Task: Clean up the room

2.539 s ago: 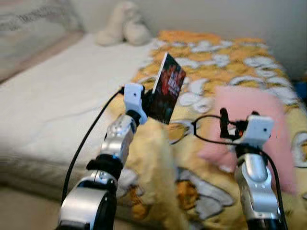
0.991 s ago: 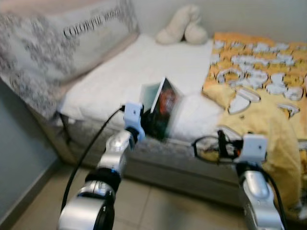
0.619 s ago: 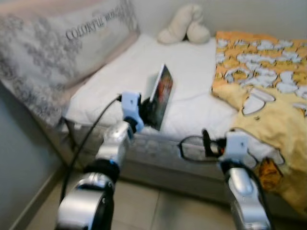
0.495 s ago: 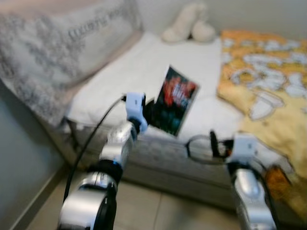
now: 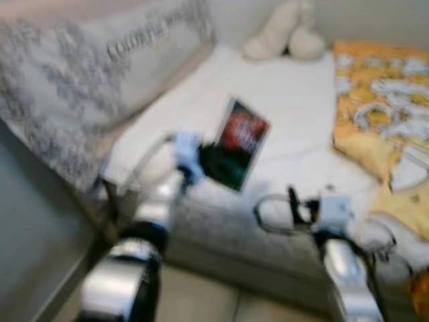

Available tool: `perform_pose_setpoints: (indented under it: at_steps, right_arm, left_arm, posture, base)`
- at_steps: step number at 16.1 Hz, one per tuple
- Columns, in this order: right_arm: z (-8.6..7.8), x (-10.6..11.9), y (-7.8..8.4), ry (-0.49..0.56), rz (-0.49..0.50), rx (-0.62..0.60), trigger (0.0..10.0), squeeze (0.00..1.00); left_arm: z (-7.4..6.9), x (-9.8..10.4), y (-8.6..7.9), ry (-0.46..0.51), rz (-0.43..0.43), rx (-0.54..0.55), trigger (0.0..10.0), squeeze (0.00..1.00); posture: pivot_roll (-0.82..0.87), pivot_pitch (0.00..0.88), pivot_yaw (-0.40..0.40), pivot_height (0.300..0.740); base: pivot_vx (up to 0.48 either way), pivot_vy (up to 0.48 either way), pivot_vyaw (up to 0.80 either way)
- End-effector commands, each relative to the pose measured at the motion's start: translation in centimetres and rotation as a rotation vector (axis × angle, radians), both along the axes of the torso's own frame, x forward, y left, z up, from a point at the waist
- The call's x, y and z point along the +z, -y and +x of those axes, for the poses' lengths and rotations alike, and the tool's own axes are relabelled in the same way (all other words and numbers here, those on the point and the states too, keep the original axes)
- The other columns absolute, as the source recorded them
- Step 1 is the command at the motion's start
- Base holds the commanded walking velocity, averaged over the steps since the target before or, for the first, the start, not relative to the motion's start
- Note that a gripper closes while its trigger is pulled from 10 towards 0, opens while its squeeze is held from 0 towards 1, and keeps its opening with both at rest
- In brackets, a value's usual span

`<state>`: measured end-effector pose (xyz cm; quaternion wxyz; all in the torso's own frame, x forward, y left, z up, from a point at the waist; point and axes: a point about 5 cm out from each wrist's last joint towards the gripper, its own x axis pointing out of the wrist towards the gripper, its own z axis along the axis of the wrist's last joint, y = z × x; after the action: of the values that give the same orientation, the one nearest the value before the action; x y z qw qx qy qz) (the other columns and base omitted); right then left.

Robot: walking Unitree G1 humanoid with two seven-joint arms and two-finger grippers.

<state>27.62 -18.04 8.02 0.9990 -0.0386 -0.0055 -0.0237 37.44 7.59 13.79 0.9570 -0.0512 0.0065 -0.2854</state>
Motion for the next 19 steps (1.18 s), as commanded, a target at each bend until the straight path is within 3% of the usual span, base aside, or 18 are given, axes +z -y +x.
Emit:
perform_pose_setpoints:
  at_steps: [1,8,19]
  right_arm:
    - [0.3,0.6,-0.5,0.029,0.008,0.009,10.0,0.0]
    - [0.3,0.7,-0.2,0.035,0.003,-0.002,10.0,0.0]
    - [-1.1,0.2,0.0,0.019,0.007,-0.012,10.0,0.0]
  left_arm:
    - [0.7,1.6,-1.1,0.063,0.002,0.028,10.0,0.0]
    - [0.7,1.5,-1.2,0.065,0.018,0.016,10.0,0.0]
    - [0.8,1.4,-2.0,0.062,0.046,0.013,10.0,0.0]
  posture:
    - [0.01,0.0,0.072,0.74]
    - [0.01,0.0,0.075,0.74]
    - [-0.01,0.002,0.071,0.74]
  base:
    - [0.458,0.0,0.0]
    - [0.458,0.0,0.0]
    - [0.457,0.0,0.0]
